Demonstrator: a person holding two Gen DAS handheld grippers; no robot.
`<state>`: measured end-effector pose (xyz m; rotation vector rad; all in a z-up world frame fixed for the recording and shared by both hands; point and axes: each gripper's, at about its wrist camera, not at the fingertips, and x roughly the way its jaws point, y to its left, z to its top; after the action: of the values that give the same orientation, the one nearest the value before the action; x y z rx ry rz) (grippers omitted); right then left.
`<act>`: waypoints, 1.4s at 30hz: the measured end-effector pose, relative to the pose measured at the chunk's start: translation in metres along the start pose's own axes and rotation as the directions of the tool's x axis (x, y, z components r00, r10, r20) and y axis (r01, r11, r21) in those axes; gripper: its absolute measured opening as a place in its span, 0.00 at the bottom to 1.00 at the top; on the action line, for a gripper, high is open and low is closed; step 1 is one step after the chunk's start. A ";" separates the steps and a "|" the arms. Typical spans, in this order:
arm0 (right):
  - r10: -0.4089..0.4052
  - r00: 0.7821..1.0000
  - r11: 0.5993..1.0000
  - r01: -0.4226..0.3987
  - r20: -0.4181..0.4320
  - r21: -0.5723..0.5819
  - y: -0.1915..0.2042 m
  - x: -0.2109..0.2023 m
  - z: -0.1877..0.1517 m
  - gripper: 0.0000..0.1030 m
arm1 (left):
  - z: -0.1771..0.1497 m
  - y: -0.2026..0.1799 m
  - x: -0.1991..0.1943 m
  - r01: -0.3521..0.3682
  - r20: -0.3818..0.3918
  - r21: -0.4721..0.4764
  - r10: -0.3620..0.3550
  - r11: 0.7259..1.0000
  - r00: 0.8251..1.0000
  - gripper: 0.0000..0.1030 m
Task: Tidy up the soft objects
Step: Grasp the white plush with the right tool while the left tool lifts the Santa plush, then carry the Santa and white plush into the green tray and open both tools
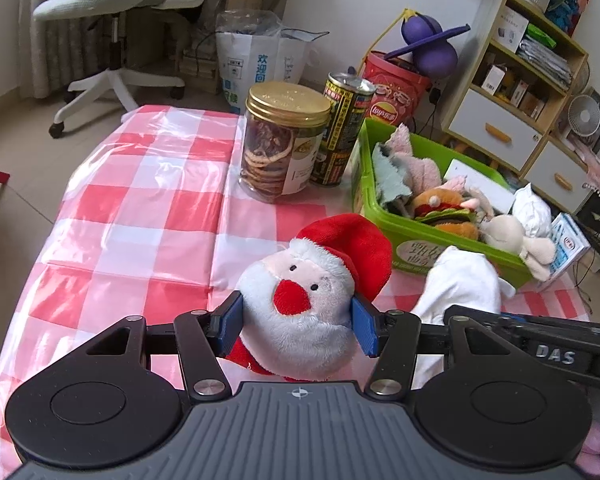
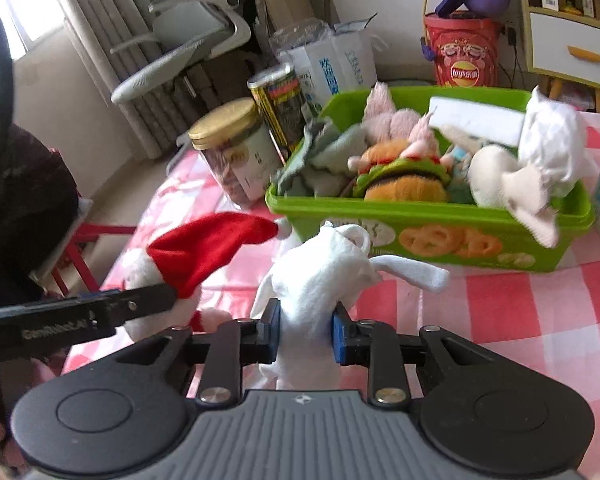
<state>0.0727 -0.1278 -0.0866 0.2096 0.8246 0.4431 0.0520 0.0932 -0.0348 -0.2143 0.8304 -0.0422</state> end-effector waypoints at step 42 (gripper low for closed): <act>-0.122 0.977 0.988 0.136 0.173 -0.073 -0.089 0.016 0.075 0.10 | 0.078 -0.105 0.113 0.164 0.037 0.152 -0.171 0.975 0.985 0.55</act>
<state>0.1651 -0.2007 -0.0783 0.1125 0.6479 0.3325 0.1900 -0.0101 -0.0441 -0.1444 0.7543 -0.2553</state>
